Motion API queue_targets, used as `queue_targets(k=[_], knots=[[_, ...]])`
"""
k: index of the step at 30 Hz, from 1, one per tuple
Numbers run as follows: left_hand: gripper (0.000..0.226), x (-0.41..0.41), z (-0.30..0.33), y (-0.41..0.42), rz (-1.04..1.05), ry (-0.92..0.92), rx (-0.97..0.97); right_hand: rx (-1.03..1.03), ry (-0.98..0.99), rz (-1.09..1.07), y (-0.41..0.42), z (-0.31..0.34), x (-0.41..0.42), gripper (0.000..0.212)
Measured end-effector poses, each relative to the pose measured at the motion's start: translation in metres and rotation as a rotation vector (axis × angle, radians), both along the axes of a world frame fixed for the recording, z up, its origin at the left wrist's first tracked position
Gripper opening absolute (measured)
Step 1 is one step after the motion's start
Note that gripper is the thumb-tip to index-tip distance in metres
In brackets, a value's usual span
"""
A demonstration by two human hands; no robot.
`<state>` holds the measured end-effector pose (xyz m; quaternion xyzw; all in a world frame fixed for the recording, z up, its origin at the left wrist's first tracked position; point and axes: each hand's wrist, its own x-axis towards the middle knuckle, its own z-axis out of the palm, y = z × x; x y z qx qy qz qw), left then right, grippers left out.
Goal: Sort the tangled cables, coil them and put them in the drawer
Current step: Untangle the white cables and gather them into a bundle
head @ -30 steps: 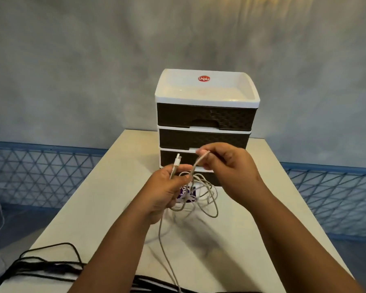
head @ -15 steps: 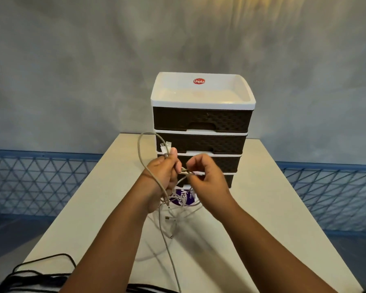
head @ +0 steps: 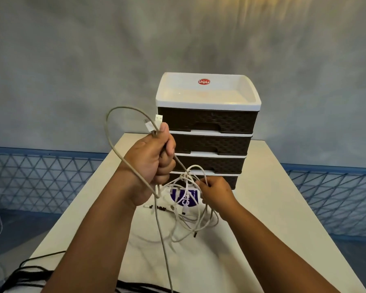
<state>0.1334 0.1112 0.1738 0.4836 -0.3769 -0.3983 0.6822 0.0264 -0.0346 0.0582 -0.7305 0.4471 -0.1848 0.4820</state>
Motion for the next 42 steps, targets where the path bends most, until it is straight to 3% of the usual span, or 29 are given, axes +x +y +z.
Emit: queue_targets(k=[2, 4, 8, 11, 14, 17, 19, 21, 23, 26, 30, 35, 40, 42], knots=[[0.045, -0.003, 0.0, 0.001, 0.004, -0.029, -0.022, 0.089, -0.061, -0.036, -0.002, 0.003, -0.004, 0.015], [0.043, -0.002, -0.002, 0.001, 0.022, -0.061, -0.017, 0.047, -0.088, -0.057, -0.004, 0.007, -0.006, 0.009], [0.041, -0.004, -0.01, -0.007, 0.025, -0.111, 0.048, -0.404, -0.118, 0.071, 0.005, 0.02, -0.014, 0.048], [0.041, -0.011, -0.016, -0.016, -0.015, -0.11, 0.072, -0.596, -0.221, 0.388, 0.023, 0.031, -0.019, 0.048], [0.04, -0.014, -0.018, -0.021, -0.063, -0.105, 0.086, -0.345, -0.312, 0.5, 0.035, 0.037, -0.017, 0.027], [0.028, -0.012, -0.019, -0.019, -0.071, -0.147, 0.117, -0.27, -0.356, 0.362, 0.03, 0.035, -0.019, 0.001], [0.017, -0.007, -0.021, -0.018, -0.022, -0.211, 0.159, -0.241, -0.394, 0.276, 0.024, 0.031, -0.023, 0.005], [0.026, 0.003, -0.032, -0.017, 0.081, -0.272, 0.253, -0.14, -0.527, 0.197, 0.02, 0.031, -0.027, 0.008], [0.018, 0.011, -0.049, -0.016, 0.194, -0.339, 0.388, -0.066, -0.637, 0.159, 0.016, 0.034, -0.031, 0.011], [0.02, 0.012, -0.078, -0.013, 0.165, -0.366, 0.564, -0.032, -0.705, 0.145, 0.014, 0.034, -0.035, 0.013], [0.019, 0.003, -0.093, -0.014, 0.184, -0.371, 0.517, 0.047, -0.748, 0.098, 0.013, 0.03, -0.036, 0.015], [0.018, 0.005, -0.091, -0.021, 0.404, -0.329, 0.356, 0.027, -0.644, 0.133, 0.005, 0.02, -0.047, 0.014], [0.022, 0.0, -0.092, -0.024, 0.436, -0.219, 0.213, -0.292, -0.296, 0.278, 0.005, -0.004, -0.061, 0.014], [0.024, -0.005, -0.093, -0.026, 0.426, -0.184, 0.183, -0.293, -0.249, 0.321, 0.008, -0.008, -0.062, 0.012]])
